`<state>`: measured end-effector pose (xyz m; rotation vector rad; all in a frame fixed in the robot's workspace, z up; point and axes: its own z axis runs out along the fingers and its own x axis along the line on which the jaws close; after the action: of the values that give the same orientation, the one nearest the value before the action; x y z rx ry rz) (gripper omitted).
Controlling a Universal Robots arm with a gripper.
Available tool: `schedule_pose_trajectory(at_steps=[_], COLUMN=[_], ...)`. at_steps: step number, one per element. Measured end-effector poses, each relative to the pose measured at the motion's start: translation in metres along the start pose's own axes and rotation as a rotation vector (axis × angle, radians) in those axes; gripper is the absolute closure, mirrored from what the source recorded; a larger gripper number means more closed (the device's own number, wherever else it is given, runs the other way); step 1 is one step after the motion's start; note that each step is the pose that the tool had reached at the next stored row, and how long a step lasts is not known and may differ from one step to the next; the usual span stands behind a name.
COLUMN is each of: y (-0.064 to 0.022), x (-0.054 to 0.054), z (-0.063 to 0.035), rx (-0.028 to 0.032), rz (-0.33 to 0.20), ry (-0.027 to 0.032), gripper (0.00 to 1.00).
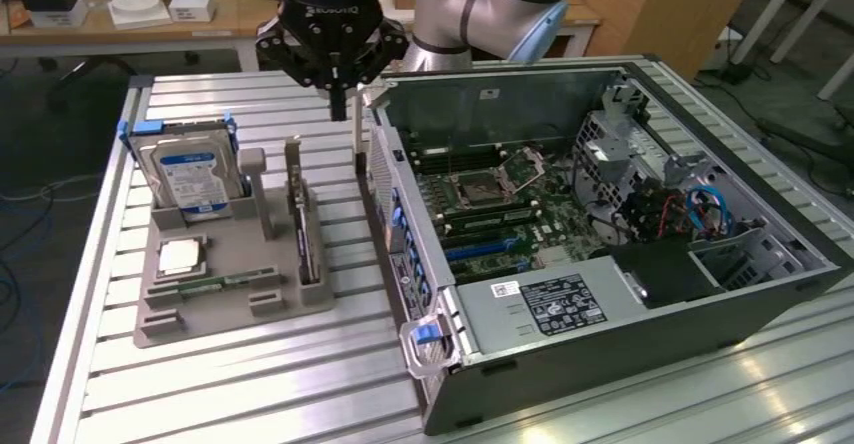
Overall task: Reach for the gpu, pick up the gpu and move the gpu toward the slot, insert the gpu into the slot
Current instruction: 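Reach for the gpu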
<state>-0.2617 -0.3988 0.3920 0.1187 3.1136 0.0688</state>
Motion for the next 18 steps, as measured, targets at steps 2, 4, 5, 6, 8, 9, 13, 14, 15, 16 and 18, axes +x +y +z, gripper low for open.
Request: schedule_pose_trajectory(at_steps=[2, 4, 5, 6, 8, 9, 13, 14, 15, 16, 18], y=[-0.0005, -0.0010, -0.0012, -0.0015, -0.0020, -0.0022, -0.0031, -0.0034, -0.0036, -0.0038, -0.0042], x=[0.006, 0.013, 0.016, 0.019, 0.026, 0.029, 0.041, 0.044, 0.047, 0.050, 0.054], z=[-0.0001, -0.0001, -0.0002, -0.0002, -0.0004, -0.0004, -0.0005, -0.0006, -0.0006, -0.0007, -0.0007], rx=[0.0000, 0.0000, 0.0000, 0.0000, 0.0000, 0.0000, 0.0000, 0.0001, 0.0001, 0.0000, 0.0000], rz=[0.000, 0.000, 0.001, 0.001, 0.001, 0.001, 0.001, 0.001, 0.002, 0.002, 0.002], ry=[0.0000, -0.0001, -0.0001, -0.0001, -0.0001, -0.0001, -0.0001, -0.0001, -0.0001, -0.0001, -0.0001], gripper=[0.90, 0.90, 0.90, 0.90, 0.90, 0.90, 0.90, 0.90, 0.90, 0.90, 0.90])
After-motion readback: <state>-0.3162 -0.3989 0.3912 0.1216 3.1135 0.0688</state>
